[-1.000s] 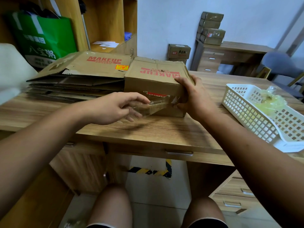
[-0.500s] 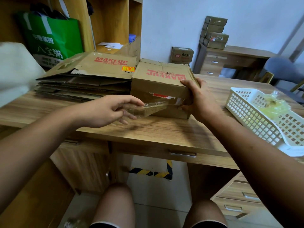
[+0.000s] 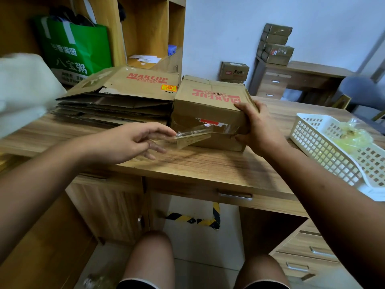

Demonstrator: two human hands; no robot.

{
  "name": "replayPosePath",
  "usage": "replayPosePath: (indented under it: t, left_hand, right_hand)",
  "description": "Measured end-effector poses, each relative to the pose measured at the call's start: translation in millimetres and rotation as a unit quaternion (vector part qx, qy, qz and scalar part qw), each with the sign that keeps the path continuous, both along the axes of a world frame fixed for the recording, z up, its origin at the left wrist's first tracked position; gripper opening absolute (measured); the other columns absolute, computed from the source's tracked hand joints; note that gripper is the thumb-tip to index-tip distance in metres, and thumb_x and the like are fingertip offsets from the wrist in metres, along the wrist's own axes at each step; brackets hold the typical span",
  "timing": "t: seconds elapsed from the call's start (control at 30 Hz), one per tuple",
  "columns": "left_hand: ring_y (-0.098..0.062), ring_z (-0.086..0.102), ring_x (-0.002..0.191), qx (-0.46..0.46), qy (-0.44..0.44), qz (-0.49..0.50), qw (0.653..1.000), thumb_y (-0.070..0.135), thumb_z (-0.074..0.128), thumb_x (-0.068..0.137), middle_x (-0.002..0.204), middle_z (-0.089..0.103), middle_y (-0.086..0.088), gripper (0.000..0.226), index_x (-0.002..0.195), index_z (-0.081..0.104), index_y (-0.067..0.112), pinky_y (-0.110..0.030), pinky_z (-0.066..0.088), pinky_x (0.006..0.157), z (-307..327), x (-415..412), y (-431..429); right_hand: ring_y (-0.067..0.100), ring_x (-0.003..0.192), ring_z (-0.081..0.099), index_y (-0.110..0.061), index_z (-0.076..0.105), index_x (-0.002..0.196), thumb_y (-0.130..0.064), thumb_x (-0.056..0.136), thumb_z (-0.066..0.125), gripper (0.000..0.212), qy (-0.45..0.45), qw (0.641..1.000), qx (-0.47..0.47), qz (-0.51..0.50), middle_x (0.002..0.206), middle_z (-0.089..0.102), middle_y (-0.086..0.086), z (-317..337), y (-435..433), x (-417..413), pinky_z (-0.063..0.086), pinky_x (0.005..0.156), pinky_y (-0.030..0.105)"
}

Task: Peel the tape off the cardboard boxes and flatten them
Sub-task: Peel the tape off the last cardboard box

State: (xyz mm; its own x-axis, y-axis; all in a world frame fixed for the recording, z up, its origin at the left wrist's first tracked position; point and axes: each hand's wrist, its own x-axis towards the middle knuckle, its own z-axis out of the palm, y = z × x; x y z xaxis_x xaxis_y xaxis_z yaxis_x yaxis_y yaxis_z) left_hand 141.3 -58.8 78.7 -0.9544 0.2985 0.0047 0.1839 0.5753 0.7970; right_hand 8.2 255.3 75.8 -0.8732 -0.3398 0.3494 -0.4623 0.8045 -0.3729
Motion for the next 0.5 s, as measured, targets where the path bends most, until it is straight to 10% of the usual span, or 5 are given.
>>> replayPosePath:
  t: [0.5]
  left_hand:
    - [-0.008,0.064,0.118,0.023,0.000,0.008,1.000,-0.010,0.040,0.101,0.139,0.058,0.019,0.058,0.138,0.053,0.032,-0.030,0.058,0.090,-3,15,-18]
  right_hand:
    - [0.036,0.142,0.038,-0.036,0.038,0.150,-0.005,0.072,0.086,0.096,0.005,1.000,-0.002,0.005,0.164,0.014,0.010,-3,1,-4,0.038,0.117,0.041]
